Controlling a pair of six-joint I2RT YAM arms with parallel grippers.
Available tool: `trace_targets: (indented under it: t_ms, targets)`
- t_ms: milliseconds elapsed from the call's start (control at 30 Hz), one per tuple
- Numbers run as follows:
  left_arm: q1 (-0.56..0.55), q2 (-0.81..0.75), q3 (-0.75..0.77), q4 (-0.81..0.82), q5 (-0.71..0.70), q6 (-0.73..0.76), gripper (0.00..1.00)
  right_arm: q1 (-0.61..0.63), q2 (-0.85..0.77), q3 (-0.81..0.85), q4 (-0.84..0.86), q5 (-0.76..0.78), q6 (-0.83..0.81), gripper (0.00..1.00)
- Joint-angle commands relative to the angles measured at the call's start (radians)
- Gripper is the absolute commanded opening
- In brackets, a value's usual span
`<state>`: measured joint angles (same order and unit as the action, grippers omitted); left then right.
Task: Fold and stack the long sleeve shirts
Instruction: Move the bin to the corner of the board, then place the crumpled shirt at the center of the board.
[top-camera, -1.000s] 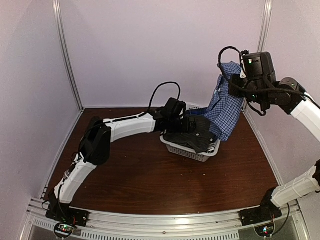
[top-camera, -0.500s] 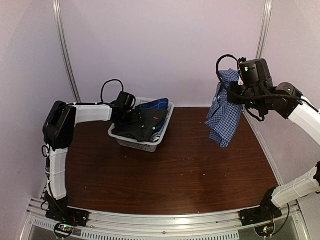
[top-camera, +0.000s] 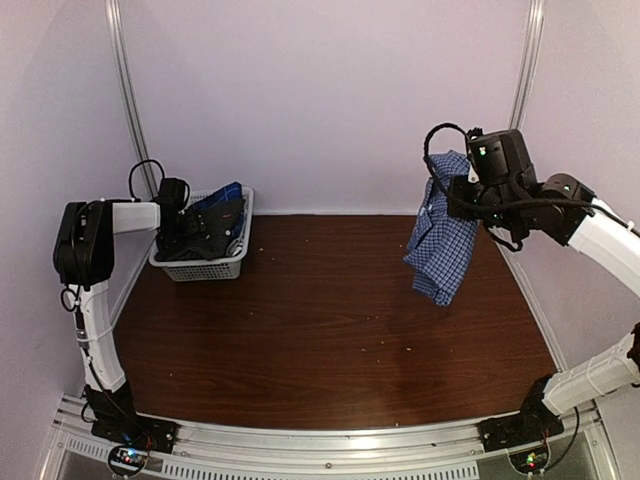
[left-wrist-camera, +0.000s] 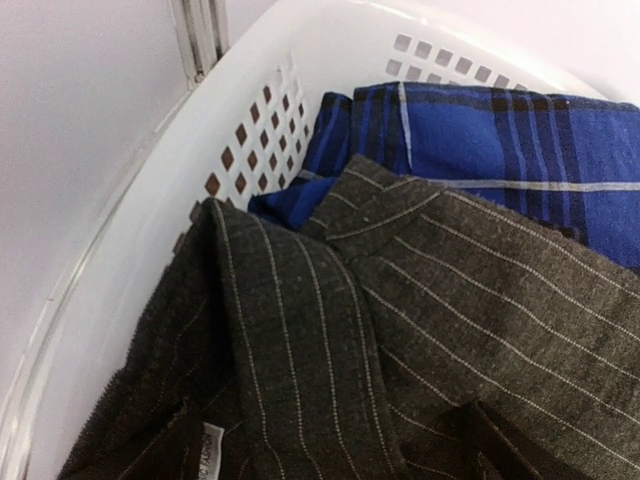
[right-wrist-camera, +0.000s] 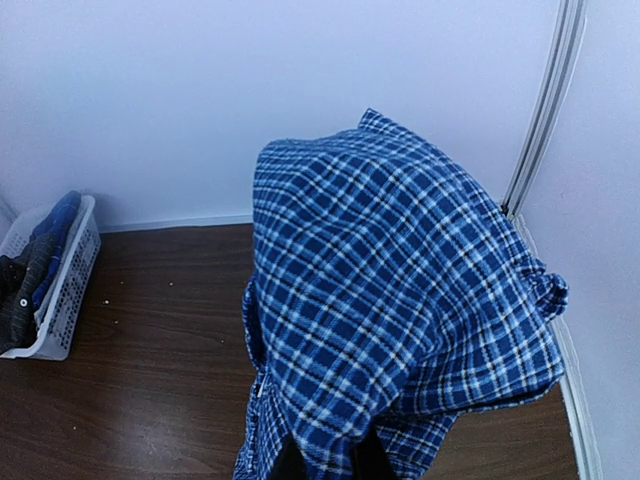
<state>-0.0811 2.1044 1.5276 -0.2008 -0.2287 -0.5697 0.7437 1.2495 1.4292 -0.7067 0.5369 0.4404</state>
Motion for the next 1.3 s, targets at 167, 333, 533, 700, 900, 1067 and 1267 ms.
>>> trace_targets:
  t_ms: [167, 333, 533, 700, 900, 1067, 1267]
  targets:
    - [0.151, 0.083, 0.143, -0.139, 0.027, 0.192, 0.92, -0.007, 0.018, -0.011, 0.042, 0.019, -0.029, 0.00]
    - [0.185, 0.103, 0.243, -0.180, 0.067, 0.227, 0.92, -0.026, 0.022, -0.027, 0.031, 0.022, -0.046, 0.00]
    - [0.147, 0.067, 0.346, -0.229, 0.222, 0.243, 0.95, -0.040, 0.082, 0.019, -0.013, 0.072, -0.107, 0.01]
    - [0.084, -0.006, 0.403, -0.264, 0.274, 0.252, 0.98, 0.001, 0.231, 0.125, -0.118, 0.223, -0.153, 0.04]
    - [-0.017, -0.140, 0.320, -0.254, 0.362, 0.198, 0.98, 0.152, 0.473, 0.159, -0.040, 0.110, -0.125, 0.36]
    - [-0.093, -0.257, 0.123, -0.169, 0.490, 0.146, 0.98, 0.186, 0.530, 0.127, 0.124, -0.144, -0.090, 0.73]
    - [-0.226, -0.311, -0.017, -0.159, 0.527, 0.140, 0.98, 0.120, 0.382, -0.051, 0.224, -0.201, -0.063, 0.86]
